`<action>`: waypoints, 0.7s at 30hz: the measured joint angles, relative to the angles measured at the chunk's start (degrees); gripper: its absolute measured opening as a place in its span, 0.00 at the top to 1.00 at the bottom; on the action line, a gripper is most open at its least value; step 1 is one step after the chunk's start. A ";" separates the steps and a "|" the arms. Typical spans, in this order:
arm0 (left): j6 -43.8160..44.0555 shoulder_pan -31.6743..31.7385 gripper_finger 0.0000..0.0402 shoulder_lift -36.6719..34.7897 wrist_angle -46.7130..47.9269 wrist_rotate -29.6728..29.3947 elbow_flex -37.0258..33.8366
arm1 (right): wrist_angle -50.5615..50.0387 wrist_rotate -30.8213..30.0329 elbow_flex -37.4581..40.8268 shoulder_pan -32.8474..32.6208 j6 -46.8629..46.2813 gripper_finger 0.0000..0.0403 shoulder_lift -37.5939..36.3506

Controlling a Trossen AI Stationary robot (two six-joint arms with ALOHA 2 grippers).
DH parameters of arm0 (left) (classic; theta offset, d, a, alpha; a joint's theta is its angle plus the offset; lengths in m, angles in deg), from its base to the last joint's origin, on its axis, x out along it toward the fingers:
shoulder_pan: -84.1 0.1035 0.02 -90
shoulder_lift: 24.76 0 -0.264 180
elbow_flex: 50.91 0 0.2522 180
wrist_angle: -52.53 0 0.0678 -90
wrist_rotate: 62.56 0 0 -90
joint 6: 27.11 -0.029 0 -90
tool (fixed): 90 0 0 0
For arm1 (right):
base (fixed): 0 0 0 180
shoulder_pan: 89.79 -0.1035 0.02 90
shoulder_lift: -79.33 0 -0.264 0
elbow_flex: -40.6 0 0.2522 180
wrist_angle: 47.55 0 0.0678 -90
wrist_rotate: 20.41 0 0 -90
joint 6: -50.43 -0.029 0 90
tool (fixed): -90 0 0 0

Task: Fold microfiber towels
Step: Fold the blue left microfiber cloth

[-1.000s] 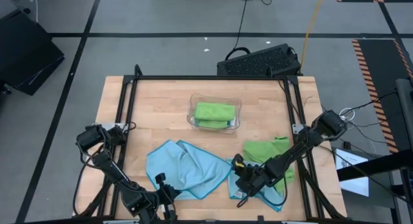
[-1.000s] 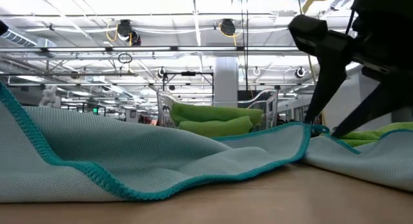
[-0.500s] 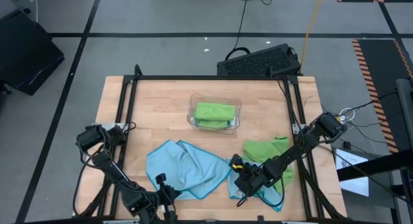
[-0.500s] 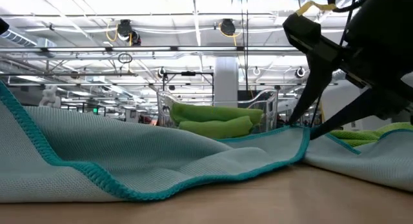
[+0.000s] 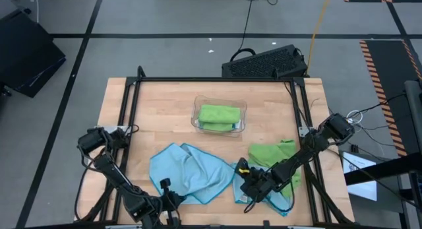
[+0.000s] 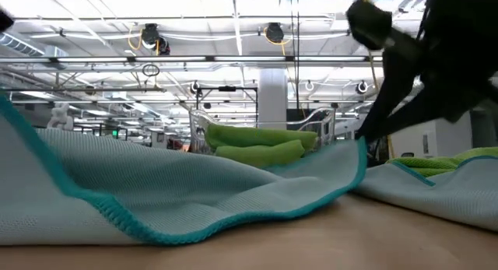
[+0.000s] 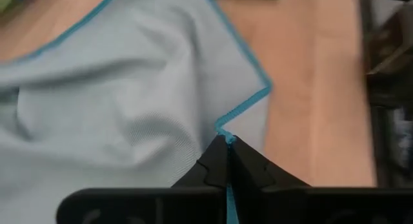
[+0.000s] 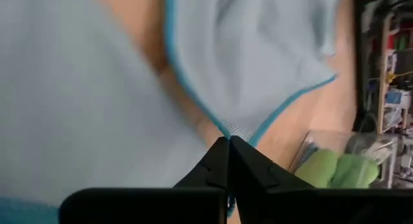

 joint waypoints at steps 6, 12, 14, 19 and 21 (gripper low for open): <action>-11.76 -1.38 0.98 -4.21 4.10 -1.28 5.55 | 10.58 -3.20 -0.11 -1.37 -2.59 1.00 -6.42; -28.31 -4.07 0.98 -11.36 8.85 -9.35 12.84 | 17.29 -4.90 -2.71 -1.50 -2.32 1.00 -16.40; -35.73 -5.39 0.98 -13.61 9.13 -12.86 14.82 | 18.50 -5.14 -4.40 -1.54 -2.42 1.00 -19.43; -53.42 -8.63 0.99 -19.39 8.77 -24.75 20.02 | 18.46 -18.58 -11.01 -1.98 0.08 1.00 -24.37; -58.82 -9.64 0.99 -21.89 8.47 -31.11 21.38 | 18.49 -23.31 -14.02 -1.55 4.58 1.00 -25.16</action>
